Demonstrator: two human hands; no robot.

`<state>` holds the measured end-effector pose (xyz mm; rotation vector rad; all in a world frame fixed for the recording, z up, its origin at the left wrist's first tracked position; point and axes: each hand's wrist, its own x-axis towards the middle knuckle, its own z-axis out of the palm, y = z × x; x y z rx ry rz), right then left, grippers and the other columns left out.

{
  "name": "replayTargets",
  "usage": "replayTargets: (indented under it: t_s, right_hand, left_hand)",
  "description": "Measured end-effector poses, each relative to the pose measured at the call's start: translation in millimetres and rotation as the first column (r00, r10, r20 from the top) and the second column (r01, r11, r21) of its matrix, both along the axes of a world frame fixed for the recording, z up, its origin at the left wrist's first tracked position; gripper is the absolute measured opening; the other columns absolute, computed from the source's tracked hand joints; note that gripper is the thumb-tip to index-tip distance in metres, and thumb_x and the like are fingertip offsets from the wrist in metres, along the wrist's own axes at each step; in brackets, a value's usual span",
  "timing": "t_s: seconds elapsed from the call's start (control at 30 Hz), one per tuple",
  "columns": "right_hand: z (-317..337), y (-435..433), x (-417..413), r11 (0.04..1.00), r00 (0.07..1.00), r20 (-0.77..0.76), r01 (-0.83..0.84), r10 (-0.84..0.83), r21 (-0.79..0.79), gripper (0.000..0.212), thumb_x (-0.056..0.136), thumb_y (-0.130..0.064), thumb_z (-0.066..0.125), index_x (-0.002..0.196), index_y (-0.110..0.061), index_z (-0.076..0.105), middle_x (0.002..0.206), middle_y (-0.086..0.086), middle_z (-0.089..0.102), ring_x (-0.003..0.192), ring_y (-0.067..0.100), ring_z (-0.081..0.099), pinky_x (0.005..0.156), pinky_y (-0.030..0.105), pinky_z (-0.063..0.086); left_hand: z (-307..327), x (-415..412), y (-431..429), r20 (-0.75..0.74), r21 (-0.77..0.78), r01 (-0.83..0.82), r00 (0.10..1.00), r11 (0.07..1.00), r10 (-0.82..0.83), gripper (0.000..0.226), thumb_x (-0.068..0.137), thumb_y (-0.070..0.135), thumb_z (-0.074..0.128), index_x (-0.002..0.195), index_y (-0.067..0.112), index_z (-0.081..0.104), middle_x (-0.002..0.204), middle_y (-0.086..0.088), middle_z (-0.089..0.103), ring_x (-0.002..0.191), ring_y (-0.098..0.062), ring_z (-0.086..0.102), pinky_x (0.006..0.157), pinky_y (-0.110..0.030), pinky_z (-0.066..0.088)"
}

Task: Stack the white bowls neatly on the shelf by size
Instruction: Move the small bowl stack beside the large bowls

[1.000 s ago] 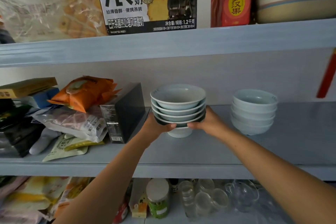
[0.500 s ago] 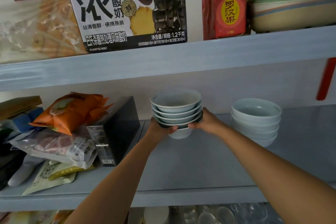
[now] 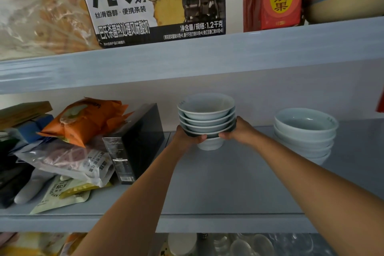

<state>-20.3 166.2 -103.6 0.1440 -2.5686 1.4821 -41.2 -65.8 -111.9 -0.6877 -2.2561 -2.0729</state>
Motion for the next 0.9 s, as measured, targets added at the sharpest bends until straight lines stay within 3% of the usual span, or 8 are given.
replayTargets:
  t_s: [0.3, 0.5, 0.6, 0.67, 0.73, 0.8, 0.83, 0.9]
  right_hand:
    - [-8, 10, -6, 1.0, 1.0, 0.004, -0.007, 0.007, -0.013, 0.111, 0.033, -0.063, 0.088, 0.127, -0.015, 0.057, 0.122, 0.002, 0.068, 0.111, 0.015, 0.064, 0.096, 0.043, 0.052]
    - [-5, 7, 4, 0.997, 0.997, 0.059, 0.056, -0.058, 0.047, 0.103, 0.04, -0.06, 0.083, 0.128, -0.015, 0.055, 0.123, 0.003, 0.066, 0.111, 0.017, 0.063, 0.094, 0.041, 0.053]
    - [19, -4, 38, 0.987, 0.995, 0.061, 0.073, -0.083, 0.144, 0.101, 0.042, -0.061, 0.079, 0.128, -0.014, 0.054, 0.125, 0.005, 0.064, 0.114, 0.021, 0.062, 0.091, 0.039, 0.054]
    - [46, -14, 70, 0.967, 0.991, 0.069, 0.095, -0.114, 0.235, 0.078, 0.063, -0.043, 0.082, 0.127, -0.008, 0.055, 0.129, 0.008, 0.06, 0.117, 0.025, 0.059, 0.093, 0.037, 0.051]
    - [65, -3, 84, 0.943, 0.989, 0.057, 0.112, -0.136, 0.312, 0.06, 0.079, -0.027, 0.076, 0.129, -0.003, 0.054, 0.132, 0.012, 0.056, 0.121, 0.027, 0.054, 0.095, 0.034, 0.045]
    - [85, 15, 97, 0.928, 0.993, -0.011, 0.116, -0.12, 0.355, 0.066, 0.079, -0.03, 0.076, 0.132, 0.0, 0.05, 0.136, 0.018, 0.054, 0.123, 0.029, 0.053, 0.1, 0.036, 0.044]
    - [94, 23, 102, 0.929, 0.993, -0.033, 0.118, -0.114, 0.349, 0.073, 0.077, -0.032, 0.078, 0.136, -0.002, 0.047, 0.138, 0.018, 0.053, 0.124, 0.028, 0.053, 0.103, 0.038, 0.043]
    - [111, 45, 118, 0.93, 0.993, -0.074, 0.114, -0.094, 0.348, 0.078, 0.075, -0.033, 0.079, 0.14, -0.009, 0.045, 0.141, 0.013, 0.052, 0.127, 0.022, 0.052, 0.106, 0.037, 0.041]
  left_hand:
    - [-9, -11, 4, 0.015, -0.022, -0.045, 0.999, 0.999, 0.046, 0.102, 0.044, 0.039, 0.095, 0.131, 0.004, 0.056, 0.13, -0.015, 0.063, 0.123, -0.029, 0.059, 0.097, -0.052, 0.051]
    - [-19, 5, 17, 0.215, -0.105, -0.31, 0.921, 0.945, 0.326, 0.125, 0.031, 0.059, 0.088, 0.135, 0.009, 0.042, 0.132, -0.012, 0.058, 0.12, -0.035, 0.058, 0.094, -0.055, 0.052]
    - [-12, 53, 45, 0.254, -0.189, -0.215, 0.932, 0.958, 0.259, 0.084, 0.051, 0.043, 0.082, 0.124, 0.009, 0.057, 0.111, -0.002, 0.064, 0.1, -0.018, 0.059, 0.081, -0.045, 0.054]
    - [-16, 74, 70, 0.292, -0.168, -0.111, 0.943, 0.98, 0.157, 0.04, 0.07, 0.021, 0.079, 0.104, 0.011, 0.063, 0.086, -0.002, 0.06, 0.079, -0.017, 0.054, 0.063, -0.031, 0.045]
    - [-11, 87, 97, 0.281, -0.191, -0.092, 0.949, 0.977, 0.145, 0.025, 0.076, 0.015, 0.077, 0.09, 0.007, 0.057, 0.077, -0.008, 0.057, 0.072, -0.02, 0.053, 0.062, -0.031, 0.04]
    - [1, 92, 123, 0.26, -0.139, -0.003, 0.965, 0.99, 0.04, 0.055, 0.075, 0.01, 0.077, 0.112, -0.019, 0.049, 0.112, -0.039, 0.056, 0.108, -0.046, 0.057, 0.082, -0.044, 0.047]
    - [11, 95, 134, 0.252, -0.102, 0.043, 0.968, 0.994, -0.016, 0.069, 0.076, 0.007, 0.075, 0.125, -0.023, 0.037, 0.132, -0.043, 0.039, 0.128, -0.049, 0.041, 0.093, -0.041, 0.044]
    - [28, 96, 155, 0.219, -0.075, 0.103, 0.972, 0.992, -0.084, 0.073, 0.077, 0.009, 0.075, 0.132, -0.015, 0.035, 0.141, -0.038, 0.035, 0.137, -0.04, 0.035, 0.09, -0.025, 0.039]
